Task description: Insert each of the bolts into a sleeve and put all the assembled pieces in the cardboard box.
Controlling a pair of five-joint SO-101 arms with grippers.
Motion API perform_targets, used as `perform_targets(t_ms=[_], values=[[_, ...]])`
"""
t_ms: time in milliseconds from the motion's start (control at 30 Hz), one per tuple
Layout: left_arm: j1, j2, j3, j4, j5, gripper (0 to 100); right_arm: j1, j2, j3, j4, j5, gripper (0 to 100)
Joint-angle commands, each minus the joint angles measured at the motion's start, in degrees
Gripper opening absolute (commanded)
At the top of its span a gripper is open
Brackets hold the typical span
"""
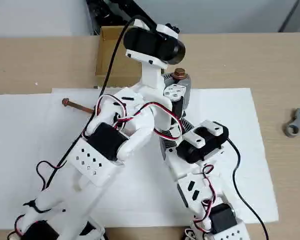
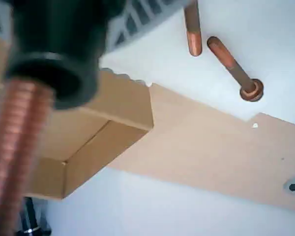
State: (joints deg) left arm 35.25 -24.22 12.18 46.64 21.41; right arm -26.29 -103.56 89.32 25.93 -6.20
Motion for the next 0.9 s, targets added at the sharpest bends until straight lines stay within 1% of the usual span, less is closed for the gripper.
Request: perform_targets(t_ms=[0, 300, 567, 700, 867], values=[[-0.53, -4.04, -1.19, -1.76, -0.53, 0, -0.66, -0.31, -2.55, -0.75, -0.62, 0.3], [-0.53, -5.19, 2.15, -1.93, -1.41, 0, -0.66, -0.22, -2.55, -0.75, -0.62, 0.3], [-0.62, -5.19, 7.52, -7.30, -3.34, 0, -0.66, -0.22, -2.55, -0.66, -0.62, 0.3], [-0.88, -5.19, 7.96, -7.47, -5.27, 0, -0.66, -0.22, -2.55, -0.66, -0.62, 0.3], [-1.58, -5.27, 9.36, -7.12, -5.36, 0, -0.66, -0.22, -2.55, -0.66, -0.62, 0.3]])
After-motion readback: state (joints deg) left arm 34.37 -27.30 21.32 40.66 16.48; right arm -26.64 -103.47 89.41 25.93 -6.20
